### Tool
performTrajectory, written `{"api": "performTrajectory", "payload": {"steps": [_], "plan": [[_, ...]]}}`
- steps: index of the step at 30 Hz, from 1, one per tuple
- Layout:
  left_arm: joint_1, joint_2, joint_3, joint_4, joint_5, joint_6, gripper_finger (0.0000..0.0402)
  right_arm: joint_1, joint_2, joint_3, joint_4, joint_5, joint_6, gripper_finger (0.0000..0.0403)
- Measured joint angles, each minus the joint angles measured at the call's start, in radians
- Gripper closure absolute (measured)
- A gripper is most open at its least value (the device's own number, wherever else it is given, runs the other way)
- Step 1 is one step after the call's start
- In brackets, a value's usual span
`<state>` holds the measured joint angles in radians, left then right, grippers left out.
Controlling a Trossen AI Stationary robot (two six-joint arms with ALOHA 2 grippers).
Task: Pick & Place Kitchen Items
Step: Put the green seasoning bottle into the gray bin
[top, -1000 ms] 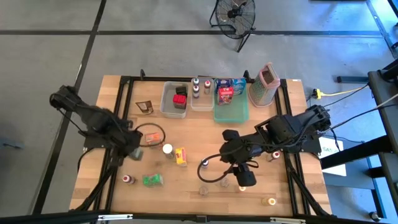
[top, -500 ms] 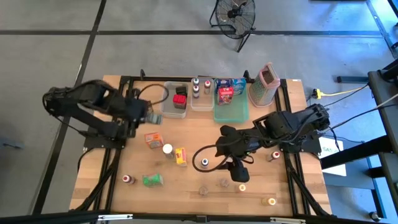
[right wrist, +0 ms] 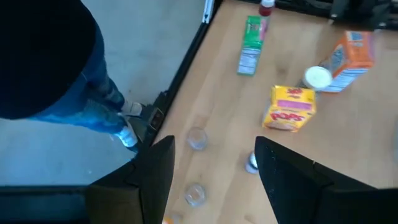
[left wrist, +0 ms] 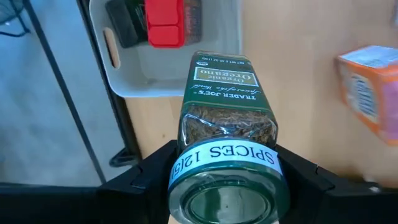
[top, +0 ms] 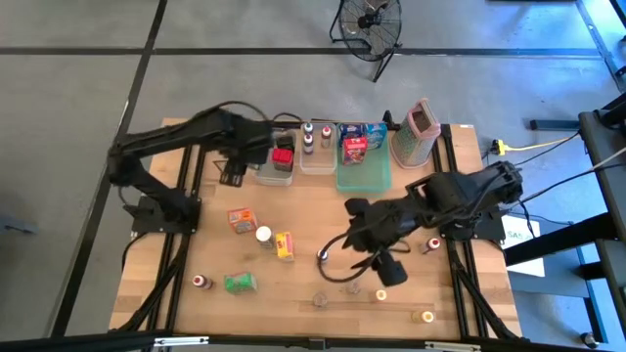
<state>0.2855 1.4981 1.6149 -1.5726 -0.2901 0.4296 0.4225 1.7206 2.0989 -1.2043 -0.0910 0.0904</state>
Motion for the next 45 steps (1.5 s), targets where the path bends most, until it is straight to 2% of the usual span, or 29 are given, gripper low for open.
{"api": "performTrajectory", "payload": {"steps": [7, 12, 16, 26, 33, 37, 41, 45], "plan": [[0.091, 0.187, 0.192, 0.004, -0.008, 0.137, 0.0201, -0.026, -0.043, 0.001, -0.034, 0.006, -0.079, 0.0179], [0.171, 0.270, 0.292, 0.005, -0.018, 0.192, 0.0201, -0.030, -0.043, 0.001, -0.090, 0.008, -0.115, 0.0179], [0.255, 0.288, 0.290, 0.001, 0.122, 0.197, 0.0201, -0.029, -0.044, 0.001, -0.130, 0.000, -0.122, 0.0178], [0.313, 0.296, 0.274, 0.000, 0.091, 0.213, 0.0201, -0.032, -0.074, 0.001, -0.212, -0.015, -0.183, 0.0178], [0.311, 0.359, 0.274, 0.002, 0.054, 0.241, 0.0201, -0.092, -0.088, 0.000, -0.236, -0.023, -0.245, 0.0178], [0.325, 0.369, 0.274, 0.002, 0.018, 0.203, 0.0201, -0.133, -0.090, 0.000, -0.255, -0.051, -0.274, 0.0178], [0.344, 0.369, 0.274, 0.002, 0.021, 0.233, 0.0201, -0.190, -0.116, 0.000, -0.256, -0.119, -0.282, 0.0178], [0.369, 0.369, 0.274, 0.015, 0.073, 0.222, 0.0201, -0.219, -0.128, 0.001, -0.279, -0.119, -0.287, 0.0178]]}}
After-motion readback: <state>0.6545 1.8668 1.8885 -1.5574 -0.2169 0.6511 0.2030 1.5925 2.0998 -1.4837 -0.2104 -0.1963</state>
